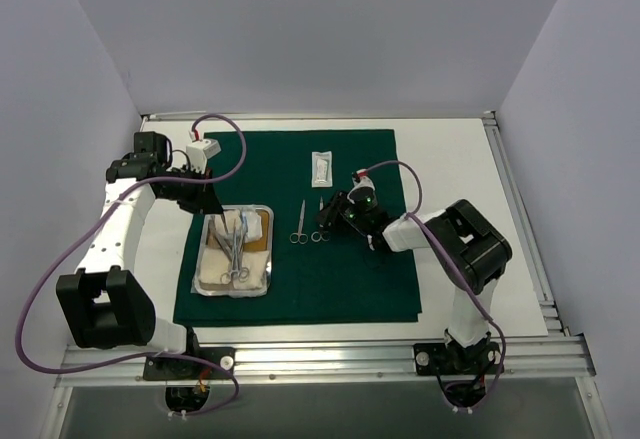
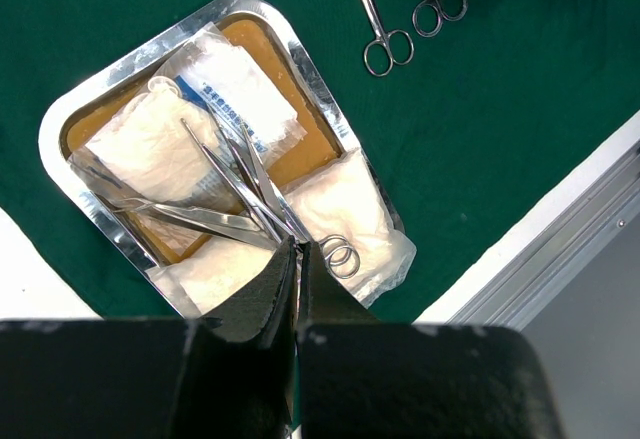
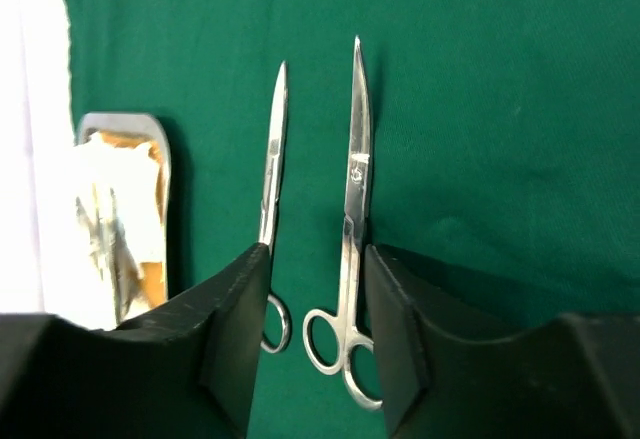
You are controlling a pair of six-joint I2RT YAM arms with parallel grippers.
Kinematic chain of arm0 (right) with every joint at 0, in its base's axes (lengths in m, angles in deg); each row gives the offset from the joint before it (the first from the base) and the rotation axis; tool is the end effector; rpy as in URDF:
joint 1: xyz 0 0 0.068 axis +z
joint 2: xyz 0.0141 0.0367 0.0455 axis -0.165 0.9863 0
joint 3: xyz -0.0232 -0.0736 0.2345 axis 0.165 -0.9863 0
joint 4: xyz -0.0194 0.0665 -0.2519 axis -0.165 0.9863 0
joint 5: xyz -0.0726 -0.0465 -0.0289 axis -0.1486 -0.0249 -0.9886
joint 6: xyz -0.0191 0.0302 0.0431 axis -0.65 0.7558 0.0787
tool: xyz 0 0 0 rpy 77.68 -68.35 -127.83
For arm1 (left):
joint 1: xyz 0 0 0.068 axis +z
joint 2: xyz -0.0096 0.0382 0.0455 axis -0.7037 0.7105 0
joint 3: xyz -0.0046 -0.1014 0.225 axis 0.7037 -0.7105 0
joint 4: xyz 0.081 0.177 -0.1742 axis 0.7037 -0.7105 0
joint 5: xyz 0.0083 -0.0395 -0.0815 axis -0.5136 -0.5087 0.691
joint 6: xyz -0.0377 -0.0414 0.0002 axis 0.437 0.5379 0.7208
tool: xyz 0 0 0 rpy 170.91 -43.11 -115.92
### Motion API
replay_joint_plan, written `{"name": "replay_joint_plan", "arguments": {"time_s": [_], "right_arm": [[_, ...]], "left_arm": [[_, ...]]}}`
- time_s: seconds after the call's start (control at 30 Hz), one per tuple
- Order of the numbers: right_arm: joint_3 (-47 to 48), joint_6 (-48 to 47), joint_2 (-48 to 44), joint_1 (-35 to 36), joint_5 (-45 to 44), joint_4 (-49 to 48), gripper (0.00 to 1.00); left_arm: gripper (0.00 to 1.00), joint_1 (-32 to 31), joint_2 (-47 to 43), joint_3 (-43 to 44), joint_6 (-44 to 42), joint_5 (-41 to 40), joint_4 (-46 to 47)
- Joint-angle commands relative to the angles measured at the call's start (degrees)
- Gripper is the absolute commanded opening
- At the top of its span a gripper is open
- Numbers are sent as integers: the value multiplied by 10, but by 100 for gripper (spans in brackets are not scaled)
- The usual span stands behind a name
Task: Open and lay out the surgical kit
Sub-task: Place the medical item in the surgical kit.
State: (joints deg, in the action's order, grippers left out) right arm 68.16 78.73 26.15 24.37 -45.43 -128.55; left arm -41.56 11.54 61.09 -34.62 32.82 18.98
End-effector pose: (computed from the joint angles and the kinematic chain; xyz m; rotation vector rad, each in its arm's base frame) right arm 0.2945 0.2082 0.1121 0.1220 2.0654 1.1761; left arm 0.2875 -0.0075 0.2793 0.5617 2.4468 -0.7088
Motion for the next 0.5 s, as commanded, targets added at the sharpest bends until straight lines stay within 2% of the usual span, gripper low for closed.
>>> {"name": "replay_joint_plan", "arguments": {"time_s": [0.0,0.17,0.23,0.27,0.3,0.37,0.4,0.47], "right_arm": [[32,-46,-29,13,-94,147,40],[89,-68,-50,45,-197,299,49],[124,-78,-68,74,-267,341,52],[138,-91,-80,87,-296,387,53],[175,-94,-86,118,-364,419,55],[214,-109,-101,150,-422,490,61],[237,-135,-110,183,-467,496,63],[246,-174,-140,217,-493,471,65]], "left_arm": [[2,2,-4,22,-8,9,-3],[2,1,-12,22,-10,5,-4],[2,2,-14,25,-12,6,-9],[2,1,-15,27,-17,9,-11],[2,1,-16,30,-18,11,-16],[2,0,-20,36,-24,16,-25],[2,-1,-21,37,-24,17,-28],[2,-5,-28,39,-24,20,-30]]}}
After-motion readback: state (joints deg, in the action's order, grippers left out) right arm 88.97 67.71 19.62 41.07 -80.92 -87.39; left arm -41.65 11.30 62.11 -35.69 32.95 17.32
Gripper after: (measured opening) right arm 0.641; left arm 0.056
